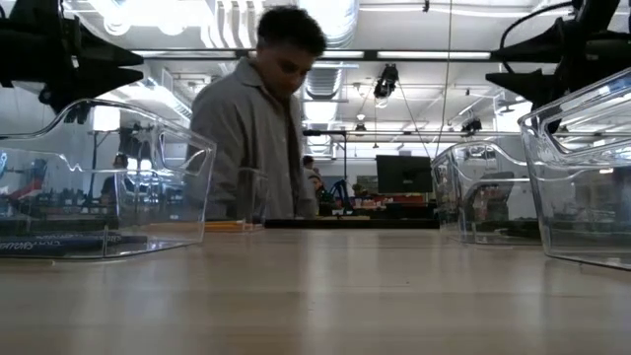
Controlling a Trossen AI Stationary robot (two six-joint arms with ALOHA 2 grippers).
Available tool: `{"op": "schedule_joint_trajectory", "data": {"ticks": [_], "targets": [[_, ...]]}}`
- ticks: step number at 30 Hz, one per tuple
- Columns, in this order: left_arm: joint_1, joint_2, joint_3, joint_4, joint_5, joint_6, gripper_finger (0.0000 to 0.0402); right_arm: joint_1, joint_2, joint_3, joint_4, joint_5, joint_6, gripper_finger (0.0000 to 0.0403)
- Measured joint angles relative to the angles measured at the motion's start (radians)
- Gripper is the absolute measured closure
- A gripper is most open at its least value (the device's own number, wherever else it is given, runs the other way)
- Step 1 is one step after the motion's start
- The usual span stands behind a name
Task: Sort crayons/erasers/pens/pencils in bins
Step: Return to Home Position
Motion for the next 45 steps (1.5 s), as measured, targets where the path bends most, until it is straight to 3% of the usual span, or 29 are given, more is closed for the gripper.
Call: {"op": "schedule_joint_trajectory", "data": {"ticks": [8, 20, 45], "targets": [[0.0, 0.0, -0.001, -0.001, -0.074, 0.0, 0.0281, -0.001, -0.012, -0.009, 0.008, 0.006, -0.01, 0.0266], [0.0, 0.013, -0.002, -0.001, -0.074, 0.001, 0.0281, 0.0, -0.01, -0.009, -0.019, 0.19, 0.011, 0.0266], [0.0, 0.047, -0.003, -0.001, -0.069, 0.001, 0.0281, 0.0, -0.01, -0.01, -0.021, 0.19, 0.061, 0.0266]]}}
